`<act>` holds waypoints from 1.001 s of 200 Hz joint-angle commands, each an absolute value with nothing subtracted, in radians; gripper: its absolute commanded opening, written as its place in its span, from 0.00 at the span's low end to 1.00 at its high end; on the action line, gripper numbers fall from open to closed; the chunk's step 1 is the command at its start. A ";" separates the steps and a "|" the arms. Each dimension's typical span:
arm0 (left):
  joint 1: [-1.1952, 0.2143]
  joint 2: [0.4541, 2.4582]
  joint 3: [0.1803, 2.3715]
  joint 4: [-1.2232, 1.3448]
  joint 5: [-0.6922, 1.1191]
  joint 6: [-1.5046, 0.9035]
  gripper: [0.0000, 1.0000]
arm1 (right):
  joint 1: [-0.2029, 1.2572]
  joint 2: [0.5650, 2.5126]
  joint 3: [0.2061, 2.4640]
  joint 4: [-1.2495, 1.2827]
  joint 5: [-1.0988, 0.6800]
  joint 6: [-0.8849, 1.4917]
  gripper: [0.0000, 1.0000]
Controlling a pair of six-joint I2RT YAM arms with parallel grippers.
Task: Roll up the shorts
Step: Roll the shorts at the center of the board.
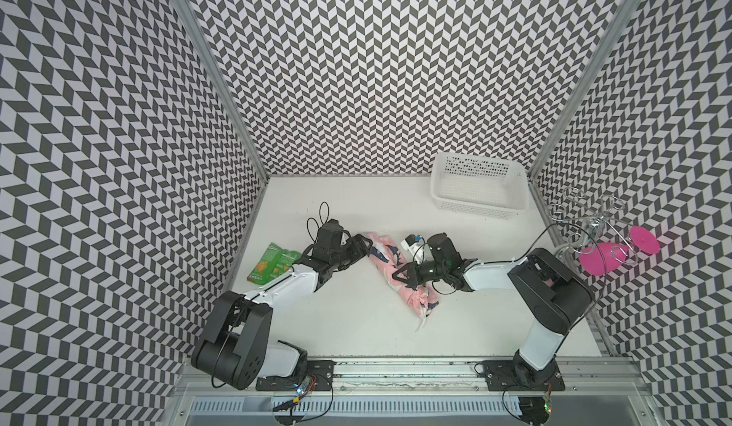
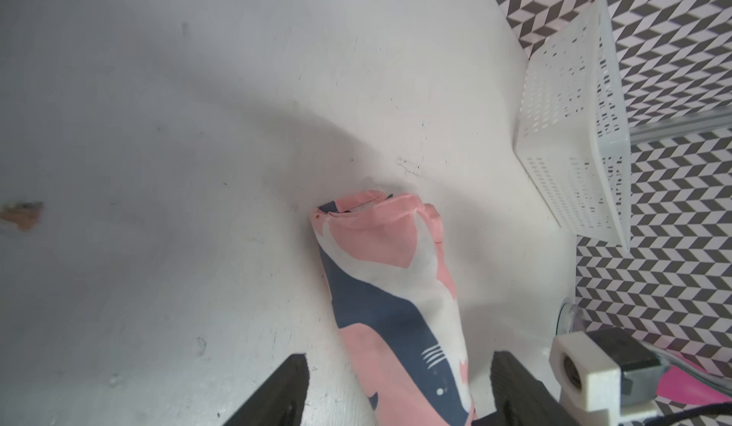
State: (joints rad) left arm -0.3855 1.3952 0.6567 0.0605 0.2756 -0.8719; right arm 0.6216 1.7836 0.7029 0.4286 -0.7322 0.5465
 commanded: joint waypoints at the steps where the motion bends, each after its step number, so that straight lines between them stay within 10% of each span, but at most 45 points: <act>1: -0.414 1.438 0.647 0.170 0.328 -0.855 0.77 | 0.573 1.831 0.623 0.705 -0.902 0.765 0.06; 106: -0.531 1.765 0.753 0.304 0.354 -0.873 0.73 | 0.480 2.034 0.498 1.138 -0.991 1.095 0.11; 161: -0.529 1.854 0.828 0.228 0.334 -0.849 0.18 | 0.471 1.852 0.602 0.632 -0.924 0.787 0.43; 200: -0.529 1.826 0.861 0.134 0.270 -0.772 0.16 | 0.452 1.671 0.699 0.243 -0.772 0.518 0.53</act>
